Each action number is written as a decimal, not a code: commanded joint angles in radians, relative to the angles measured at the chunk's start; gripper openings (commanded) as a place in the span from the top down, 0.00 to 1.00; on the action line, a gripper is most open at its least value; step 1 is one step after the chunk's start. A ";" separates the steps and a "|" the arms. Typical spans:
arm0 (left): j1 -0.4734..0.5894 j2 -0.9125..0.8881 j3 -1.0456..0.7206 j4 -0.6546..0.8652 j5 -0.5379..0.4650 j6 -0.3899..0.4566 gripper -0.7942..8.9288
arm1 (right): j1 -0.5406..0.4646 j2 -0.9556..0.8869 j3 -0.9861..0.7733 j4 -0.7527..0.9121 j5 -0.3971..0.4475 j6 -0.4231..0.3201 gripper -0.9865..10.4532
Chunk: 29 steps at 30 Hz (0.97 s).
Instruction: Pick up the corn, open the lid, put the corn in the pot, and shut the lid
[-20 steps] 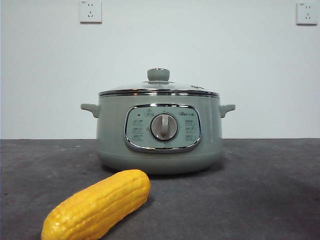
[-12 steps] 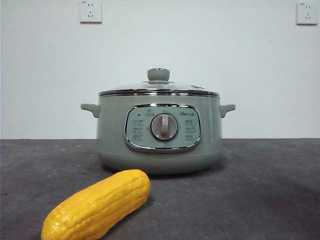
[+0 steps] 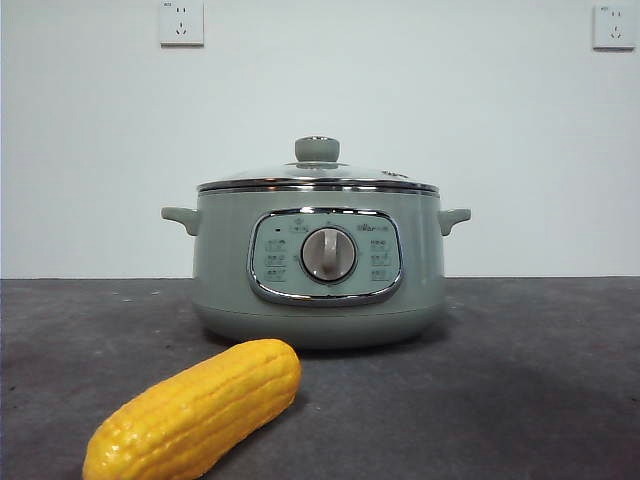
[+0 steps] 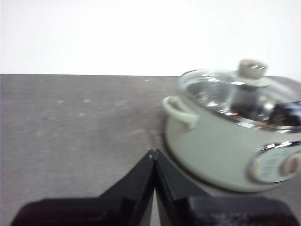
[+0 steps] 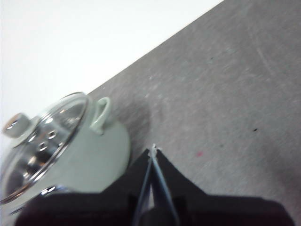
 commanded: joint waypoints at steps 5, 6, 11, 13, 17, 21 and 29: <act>0.001 0.115 0.152 -0.081 0.169 -0.035 0.92 | 0.000 0.121 0.185 -0.088 -0.096 0.007 0.91; 0.001 0.129 0.169 -0.088 0.190 -0.035 0.92 | 0.000 0.133 0.206 -0.097 -0.100 0.008 0.91; -0.019 0.172 0.221 -0.100 0.235 -0.040 0.92 | 0.000 0.183 0.285 -0.116 -0.148 0.013 0.91; -0.034 0.177 0.228 -0.101 0.261 -0.043 0.92 | 0.000 0.204 0.307 -0.115 -0.219 0.011 0.91; -0.086 0.177 0.231 -0.119 0.308 -0.091 0.92 | 0.000 0.268 0.353 -0.147 -0.337 0.016 0.91; -0.156 0.177 0.247 -0.189 0.307 -0.095 0.92 | 0.001 0.345 0.418 -0.248 -0.366 -0.004 0.91; -0.227 0.202 0.332 -0.329 0.308 -0.067 0.92 | 0.051 0.522 0.539 -0.404 -0.365 -0.079 0.91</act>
